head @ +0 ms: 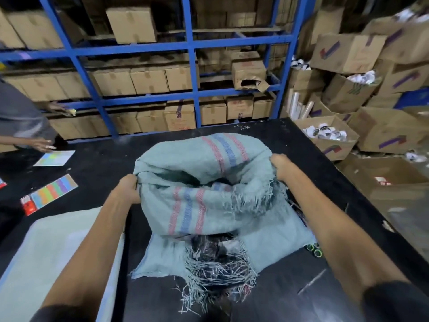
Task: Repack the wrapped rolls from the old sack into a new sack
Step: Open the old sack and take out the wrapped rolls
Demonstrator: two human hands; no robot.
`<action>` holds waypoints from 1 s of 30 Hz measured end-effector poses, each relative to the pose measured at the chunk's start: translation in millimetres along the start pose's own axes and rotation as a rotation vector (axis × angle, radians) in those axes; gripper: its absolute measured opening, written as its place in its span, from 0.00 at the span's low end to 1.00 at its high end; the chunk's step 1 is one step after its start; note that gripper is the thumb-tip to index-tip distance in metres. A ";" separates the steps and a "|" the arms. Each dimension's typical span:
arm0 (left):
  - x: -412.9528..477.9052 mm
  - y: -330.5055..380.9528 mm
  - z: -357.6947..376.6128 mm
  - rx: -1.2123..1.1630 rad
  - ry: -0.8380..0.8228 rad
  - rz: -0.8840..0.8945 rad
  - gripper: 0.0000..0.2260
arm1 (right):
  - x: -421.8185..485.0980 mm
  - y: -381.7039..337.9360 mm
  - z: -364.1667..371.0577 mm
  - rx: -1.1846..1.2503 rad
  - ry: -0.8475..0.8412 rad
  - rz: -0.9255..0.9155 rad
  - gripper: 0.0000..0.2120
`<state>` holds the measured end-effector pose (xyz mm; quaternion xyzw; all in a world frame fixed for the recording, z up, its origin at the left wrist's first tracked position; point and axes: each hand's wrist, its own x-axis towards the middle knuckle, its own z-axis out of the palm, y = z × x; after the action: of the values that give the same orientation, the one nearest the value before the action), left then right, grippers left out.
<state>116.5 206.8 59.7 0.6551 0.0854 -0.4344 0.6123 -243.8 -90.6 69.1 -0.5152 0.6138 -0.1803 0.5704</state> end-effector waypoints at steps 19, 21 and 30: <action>-11.8 -20.0 -63.0 1.847 0.310 0.663 0.30 | -22.8 -9.1 -20.9 -0.618 -0.131 -0.364 0.34; -11.5 -36.1 -62.0 1.855 0.337 0.658 0.25 | -18.6 -8.5 -14.8 -0.425 -0.014 -0.440 0.22; -15.2 -19.1 -32.7 0.045 -0.071 0.058 0.10 | -23.7 0.7 21.2 -0.201 0.194 -0.181 0.16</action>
<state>110.1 246.4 51.8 0.6552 0.0349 -0.4413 0.6121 -229.6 -62.7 74.8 -0.6030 0.6318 -0.2176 0.4357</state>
